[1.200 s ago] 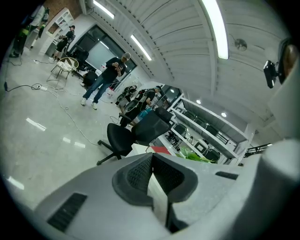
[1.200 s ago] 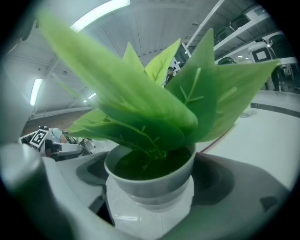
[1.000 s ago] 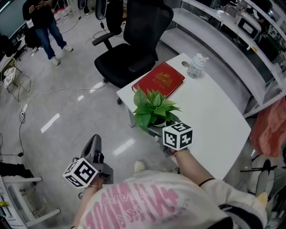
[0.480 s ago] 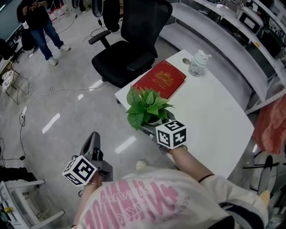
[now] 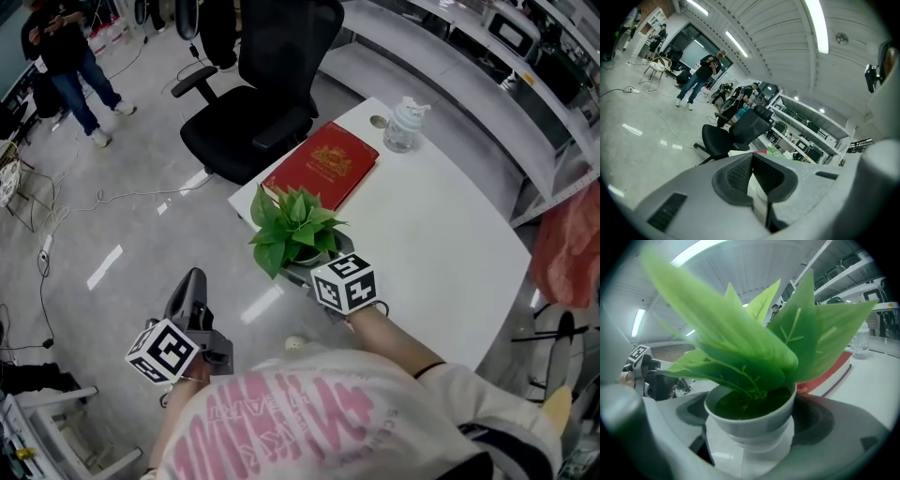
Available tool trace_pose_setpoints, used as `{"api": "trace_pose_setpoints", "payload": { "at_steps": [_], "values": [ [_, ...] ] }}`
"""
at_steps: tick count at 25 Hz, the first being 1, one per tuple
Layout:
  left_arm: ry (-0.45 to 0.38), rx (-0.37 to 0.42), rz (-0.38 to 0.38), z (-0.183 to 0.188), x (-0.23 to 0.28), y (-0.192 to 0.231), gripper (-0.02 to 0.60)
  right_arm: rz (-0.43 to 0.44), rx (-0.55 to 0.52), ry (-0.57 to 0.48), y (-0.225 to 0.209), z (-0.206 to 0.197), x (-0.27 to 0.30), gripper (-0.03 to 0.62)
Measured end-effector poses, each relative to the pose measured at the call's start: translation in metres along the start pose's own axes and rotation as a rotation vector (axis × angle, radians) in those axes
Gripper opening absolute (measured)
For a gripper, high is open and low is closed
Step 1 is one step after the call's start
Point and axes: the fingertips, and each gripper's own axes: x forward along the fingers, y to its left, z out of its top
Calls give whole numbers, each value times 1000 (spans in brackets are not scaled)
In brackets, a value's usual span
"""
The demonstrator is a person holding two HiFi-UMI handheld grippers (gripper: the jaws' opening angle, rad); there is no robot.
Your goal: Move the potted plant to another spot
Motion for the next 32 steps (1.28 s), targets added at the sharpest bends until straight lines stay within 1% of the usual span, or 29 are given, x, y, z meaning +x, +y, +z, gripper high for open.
{"api": "trace_pose_setpoints", "payload": {
  "at_steps": [7,14,22,32],
  "values": [
    [4,5,1,-2,-3,3,3,-27,-6,-15,-7,0,1,543],
    [1,-11,2,-1,-3,7,3,-44,-40,-12,-9,-1,2,545],
    [-16,-13,-16,5,2,0,3,-60,-88,-1,-10,-2,3,545],
    [-3,-24,-14,2,1,6,3,-74,-90,21,-11,-5,4,545]
  ]
}}
